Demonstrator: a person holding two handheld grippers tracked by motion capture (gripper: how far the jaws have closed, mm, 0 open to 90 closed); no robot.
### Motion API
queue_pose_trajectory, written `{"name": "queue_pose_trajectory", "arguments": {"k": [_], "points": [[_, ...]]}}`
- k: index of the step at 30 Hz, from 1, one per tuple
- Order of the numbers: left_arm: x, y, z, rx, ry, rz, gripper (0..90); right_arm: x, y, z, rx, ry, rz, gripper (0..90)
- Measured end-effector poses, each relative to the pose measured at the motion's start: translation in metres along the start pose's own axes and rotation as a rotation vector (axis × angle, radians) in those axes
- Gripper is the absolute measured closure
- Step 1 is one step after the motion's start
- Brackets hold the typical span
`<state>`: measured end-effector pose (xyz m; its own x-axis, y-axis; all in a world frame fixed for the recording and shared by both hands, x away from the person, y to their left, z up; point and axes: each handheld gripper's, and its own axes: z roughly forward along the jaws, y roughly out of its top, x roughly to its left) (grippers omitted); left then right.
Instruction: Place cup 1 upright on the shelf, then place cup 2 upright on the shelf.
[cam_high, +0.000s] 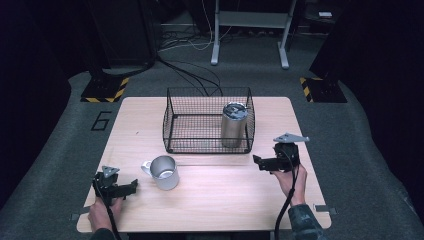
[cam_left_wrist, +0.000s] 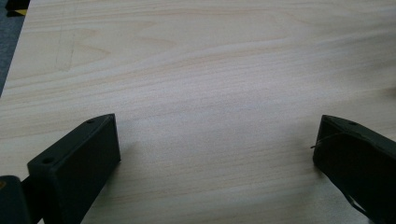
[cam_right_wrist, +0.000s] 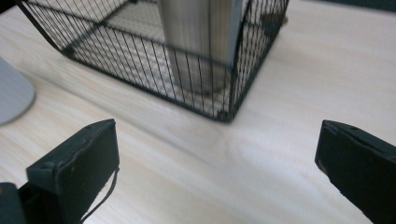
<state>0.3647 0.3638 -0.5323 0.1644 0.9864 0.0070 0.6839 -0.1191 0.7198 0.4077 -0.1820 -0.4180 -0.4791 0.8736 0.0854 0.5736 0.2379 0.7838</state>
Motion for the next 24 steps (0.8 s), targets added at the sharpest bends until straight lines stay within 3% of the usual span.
{"name": "queue_pose_trajectory", "arguments": {"k": [9, 12, 15, 19, 24], "points": [[0.0, 0.0, 0.0, 0.001, -0.001, 0.005, 0.5, -0.012, -0.06, 0.017, 0.05, -0.058, 0.066, 0.0], [0.0, 0.0, 0.0, 0.001, -0.001, 0.006, 0.5, -0.016, -0.073, 0.021, 0.061, -0.078, 0.083, 0.0], [0.0, 0.0, 0.0, 0.001, -0.001, 0.005, 0.5, -0.02, -0.084, 0.024, 0.063, -0.111, 0.07, 0.0], [0.0, 0.0, 0.0, 0.001, -0.001, 0.006, 0.5, -0.022, -0.097, 0.026, 0.071, -0.122, 0.094, 0.0], [0.0, 0.0, 0.0, 0.001, 0.0, 0.006, 0.5, -0.024, -0.107, 0.03, 0.069, -0.136, 0.071, 0.0]]}}
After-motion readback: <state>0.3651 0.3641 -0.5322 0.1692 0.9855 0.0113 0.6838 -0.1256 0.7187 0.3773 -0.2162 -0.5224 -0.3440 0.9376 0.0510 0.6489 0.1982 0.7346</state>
